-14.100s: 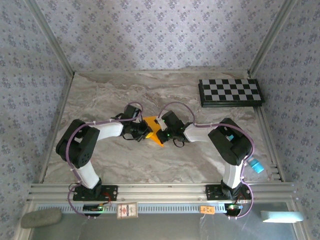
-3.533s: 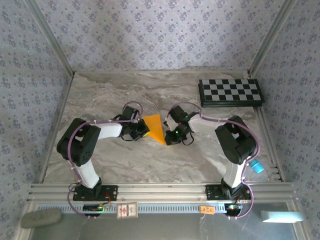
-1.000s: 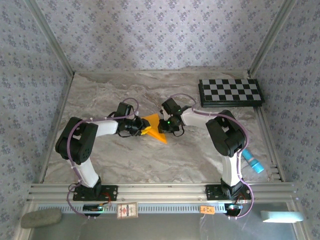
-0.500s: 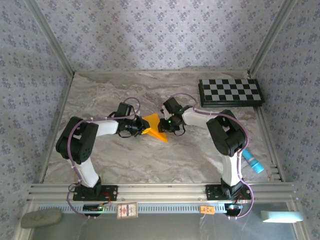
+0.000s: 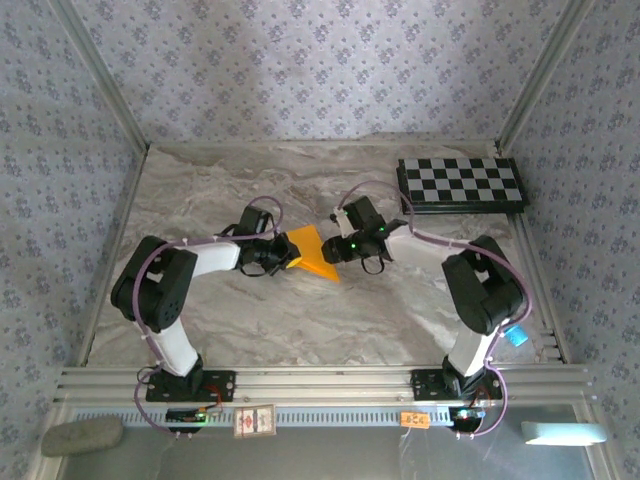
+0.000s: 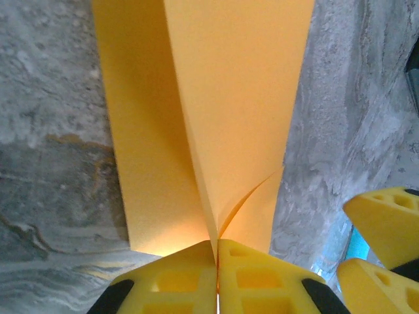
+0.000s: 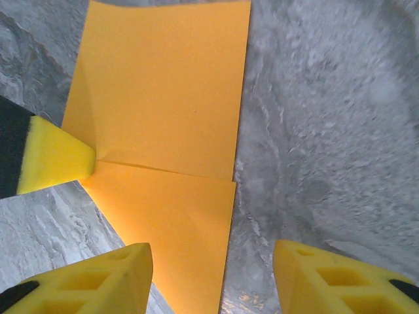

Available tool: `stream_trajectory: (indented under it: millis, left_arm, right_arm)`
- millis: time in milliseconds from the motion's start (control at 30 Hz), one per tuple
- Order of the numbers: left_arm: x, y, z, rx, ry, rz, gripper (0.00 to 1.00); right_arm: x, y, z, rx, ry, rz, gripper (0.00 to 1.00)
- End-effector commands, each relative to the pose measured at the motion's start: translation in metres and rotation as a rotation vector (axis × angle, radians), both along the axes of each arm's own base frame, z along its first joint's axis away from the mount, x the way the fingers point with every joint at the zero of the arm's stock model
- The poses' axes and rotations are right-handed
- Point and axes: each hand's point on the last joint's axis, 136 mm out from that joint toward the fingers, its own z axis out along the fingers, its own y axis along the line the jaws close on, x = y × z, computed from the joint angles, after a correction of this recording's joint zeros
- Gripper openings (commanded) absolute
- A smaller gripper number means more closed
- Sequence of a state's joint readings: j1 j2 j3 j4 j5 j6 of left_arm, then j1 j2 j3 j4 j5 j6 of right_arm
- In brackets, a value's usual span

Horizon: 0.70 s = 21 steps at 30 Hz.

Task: Fold a paper plane with a square sheet of paper (pick it up from the middle)
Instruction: Fourth fold the wing at the center of the table.

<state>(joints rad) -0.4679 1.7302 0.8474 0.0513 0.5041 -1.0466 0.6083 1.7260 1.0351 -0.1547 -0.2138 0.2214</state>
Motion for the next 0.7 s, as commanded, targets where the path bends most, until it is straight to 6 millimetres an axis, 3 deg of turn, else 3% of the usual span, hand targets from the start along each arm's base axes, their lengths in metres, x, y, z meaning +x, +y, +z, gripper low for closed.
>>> stream_trajectory:
  millis: [0, 433, 667]
  left_arm:
    - [0.013, -0.001, 0.024, 0.026, -0.037, 0.083, 0.07]
    - [0.008, -0.003, 0.021, 0.082, 0.053, 0.208, 0.07]
    - [0.007, -0.005, 0.026, 0.080, 0.063, 0.203, 0.07]
  right_arm:
    - [0.012, -0.001, 0.013, -0.044, -0.192, 0.048, 0.54]
    - [-0.024, 0.036, 0.002, 0.043, -0.411, 0.354, 0.56]
    - [-0.016, 0.037, -0.015, -0.020, -0.458, 0.354, 0.59]
